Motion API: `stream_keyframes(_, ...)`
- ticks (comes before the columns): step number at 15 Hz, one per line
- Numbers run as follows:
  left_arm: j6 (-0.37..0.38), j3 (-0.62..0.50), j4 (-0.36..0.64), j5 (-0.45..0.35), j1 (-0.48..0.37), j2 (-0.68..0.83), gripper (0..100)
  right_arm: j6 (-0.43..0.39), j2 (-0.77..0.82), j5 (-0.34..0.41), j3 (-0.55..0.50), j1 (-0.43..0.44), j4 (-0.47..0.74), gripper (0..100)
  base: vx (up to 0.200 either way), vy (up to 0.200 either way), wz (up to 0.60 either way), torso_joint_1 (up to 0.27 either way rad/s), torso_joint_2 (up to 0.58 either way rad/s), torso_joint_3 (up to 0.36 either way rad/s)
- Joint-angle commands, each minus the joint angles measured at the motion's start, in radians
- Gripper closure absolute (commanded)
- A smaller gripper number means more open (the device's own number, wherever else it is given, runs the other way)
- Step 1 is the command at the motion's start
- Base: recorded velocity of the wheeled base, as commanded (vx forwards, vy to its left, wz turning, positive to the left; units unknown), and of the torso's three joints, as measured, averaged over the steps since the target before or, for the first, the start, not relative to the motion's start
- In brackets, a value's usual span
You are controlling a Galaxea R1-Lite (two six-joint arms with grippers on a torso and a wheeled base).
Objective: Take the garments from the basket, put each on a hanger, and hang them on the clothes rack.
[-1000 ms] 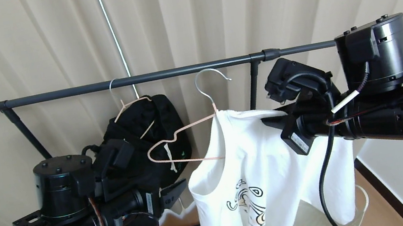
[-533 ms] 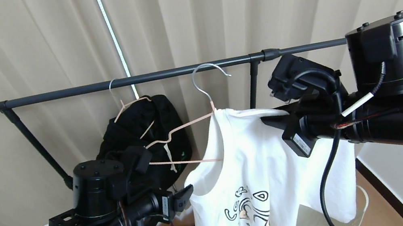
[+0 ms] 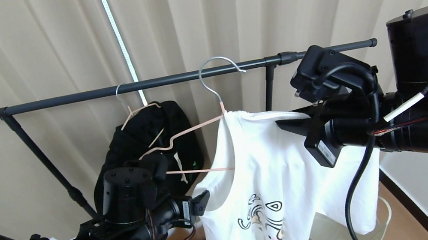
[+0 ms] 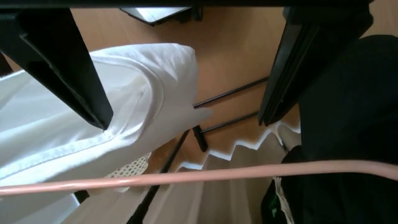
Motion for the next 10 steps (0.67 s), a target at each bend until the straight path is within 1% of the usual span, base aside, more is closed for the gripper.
stream_keyframes(1, 0.0, 0.007, 0.0, -0.001, -0.005, 0.01, 0, 0.0, -0.01, 0.0, 0.002, 0.002, 0.0, 100, 0.0, 0.0, 0.0, 0.0, 0.0, 0.0)
stream_keyframes(2, 0.002, 0.007, 0.0, 0.001, -0.005, 0.016, 100, 0.0, -0.016, 0.0, 0.002, 0.002, 0.0, 100, 0.0, 0.0, 0.0, 0.0, 0.0, 0.0)
stream_keyframes(7, 0.002, 0.007, 0.0, 0.001, -0.005, 0.013, 100, 0.007, -0.039, 0.0, 0.028, -0.007, -0.002, 100, 0.0, 0.0, 0.0, 0.0, 0.0, 0.0)
stream_keyframes(10, 0.003, 0.023, -0.003, 0.004, 0.003, -0.045, 100, 0.076, -0.052, 0.002, 0.083, -0.013, -0.005, 100, 0.0, 0.0, 0.0, 0.0, 0.0, 0.0)
